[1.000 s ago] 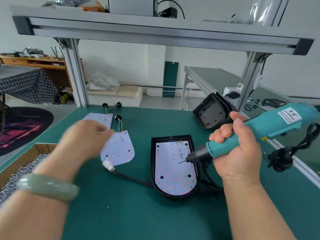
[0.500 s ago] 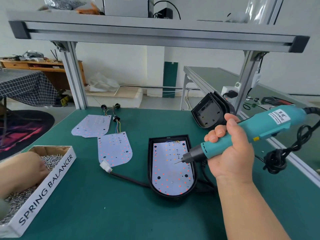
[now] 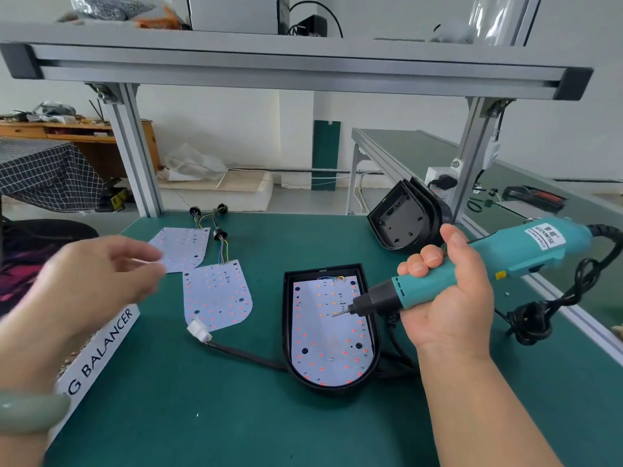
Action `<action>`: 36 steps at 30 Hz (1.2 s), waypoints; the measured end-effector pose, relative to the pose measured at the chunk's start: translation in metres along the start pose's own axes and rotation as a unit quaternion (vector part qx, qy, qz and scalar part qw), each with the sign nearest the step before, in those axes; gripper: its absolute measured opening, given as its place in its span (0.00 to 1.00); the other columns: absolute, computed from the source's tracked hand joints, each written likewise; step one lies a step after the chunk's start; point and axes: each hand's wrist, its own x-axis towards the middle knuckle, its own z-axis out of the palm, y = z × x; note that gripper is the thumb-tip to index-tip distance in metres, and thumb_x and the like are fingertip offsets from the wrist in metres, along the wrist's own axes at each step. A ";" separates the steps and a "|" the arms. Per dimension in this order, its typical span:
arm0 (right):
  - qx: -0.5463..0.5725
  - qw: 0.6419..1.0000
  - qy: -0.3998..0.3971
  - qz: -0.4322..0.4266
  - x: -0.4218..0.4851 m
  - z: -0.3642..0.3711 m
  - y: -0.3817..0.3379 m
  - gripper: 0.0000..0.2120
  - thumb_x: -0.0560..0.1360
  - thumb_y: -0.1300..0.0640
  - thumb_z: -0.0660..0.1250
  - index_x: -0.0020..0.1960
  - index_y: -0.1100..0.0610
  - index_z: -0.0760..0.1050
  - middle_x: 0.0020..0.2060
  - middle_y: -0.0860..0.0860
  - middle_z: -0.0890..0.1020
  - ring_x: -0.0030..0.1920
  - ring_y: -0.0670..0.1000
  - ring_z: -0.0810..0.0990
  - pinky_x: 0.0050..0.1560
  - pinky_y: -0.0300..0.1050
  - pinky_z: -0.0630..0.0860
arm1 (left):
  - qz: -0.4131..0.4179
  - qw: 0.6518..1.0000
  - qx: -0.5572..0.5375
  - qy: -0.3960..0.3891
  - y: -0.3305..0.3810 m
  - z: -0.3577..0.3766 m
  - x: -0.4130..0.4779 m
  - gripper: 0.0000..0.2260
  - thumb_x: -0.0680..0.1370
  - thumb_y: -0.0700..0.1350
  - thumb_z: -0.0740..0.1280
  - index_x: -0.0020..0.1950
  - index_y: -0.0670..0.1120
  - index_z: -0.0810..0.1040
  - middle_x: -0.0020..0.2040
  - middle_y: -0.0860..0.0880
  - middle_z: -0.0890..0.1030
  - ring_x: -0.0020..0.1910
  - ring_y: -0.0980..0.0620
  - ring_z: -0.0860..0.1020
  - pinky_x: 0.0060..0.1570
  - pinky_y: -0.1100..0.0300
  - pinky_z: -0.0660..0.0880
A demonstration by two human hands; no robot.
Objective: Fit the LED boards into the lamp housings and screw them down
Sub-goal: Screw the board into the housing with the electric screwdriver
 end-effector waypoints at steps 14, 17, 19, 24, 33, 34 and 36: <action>0.050 0.997 0.060 -0.004 0.001 0.003 -0.003 0.04 0.77 0.55 0.62 0.44 0.52 0.72 0.26 0.45 0.70 0.26 0.45 0.69 0.32 0.37 0.70 | -0.116 0.902 -0.364 -0.199 0.059 0.130 -0.054 0.04 0.74 0.33 0.69 0.44 0.41 0.80 0.31 0.46 0.82 0.28 0.53 0.80 0.28 0.67 0.77; 0.058 0.996 0.063 -0.008 0.001 0.003 -0.003 0.04 0.77 0.55 0.62 0.43 0.52 0.71 0.27 0.45 0.70 0.26 0.45 0.68 0.32 0.37 0.70 | -0.098 0.919 -0.330 -0.190 0.057 0.133 -0.058 0.05 0.75 0.38 0.69 0.39 0.43 0.81 0.31 0.47 0.83 0.27 0.54 0.79 0.27 0.67 0.75; 0.062 0.996 0.064 -0.008 0.000 0.004 -0.003 0.04 0.77 0.55 0.62 0.43 0.52 0.71 0.27 0.45 0.70 0.26 0.45 0.68 0.32 0.37 0.70 | -0.093 0.924 -0.316 -0.193 0.058 0.135 -0.061 0.05 0.75 0.40 0.69 0.39 0.43 0.82 0.31 0.47 0.83 0.27 0.55 0.79 0.26 0.67 0.74; 0.062 0.996 0.060 -0.002 -0.001 0.006 -0.001 0.05 0.76 0.54 0.62 0.42 0.52 0.71 0.27 0.45 0.70 0.26 0.45 0.68 0.32 0.37 0.71 | -0.092 0.919 -0.314 -0.218 0.063 0.139 -0.066 0.09 0.75 0.41 0.70 0.36 0.43 0.82 0.33 0.45 0.83 0.28 0.53 0.80 0.25 0.66 0.74; 0.059 0.996 0.059 0.001 -0.003 0.007 -0.001 0.05 0.78 0.55 0.61 0.43 0.52 0.71 0.26 0.45 0.70 0.25 0.45 0.68 0.32 0.37 0.70 | -0.084 0.918 -0.306 -0.239 0.065 0.137 -0.067 0.09 0.75 0.40 0.69 0.35 0.44 0.82 0.32 0.45 0.83 0.27 0.53 0.79 0.25 0.66 0.73; 0.060 0.997 0.057 0.001 -0.003 0.008 -0.002 0.05 0.78 0.55 0.61 0.43 0.52 0.71 0.26 0.44 0.69 0.25 0.45 0.68 0.32 0.37 0.70 | -0.077 0.919 -0.304 -0.238 0.064 0.137 -0.067 0.09 0.75 0.40 0.69 0.35 0.43 0.82 0.32 0.45 0.83 0.27 0.53 0.79 0.25 0.66 0.73; 0.060 0.997 0.051 0.001 -0.004 0.008 -0.001 0.05 0.77 0.55 0.61 0.42 0.52 0.71 0.26 0.44 0.69 0.25 0.44 0.68 0.32 0.37 0.70 | -0.061 0.924 -0.295 -0.236 0.064 0.137 -0.068 0.09 0.76 0.41 0.69 0.35 0.43 0.82 0.32 0.45 0.83 0.27 0.53 0.79 0.26 0.66 0.73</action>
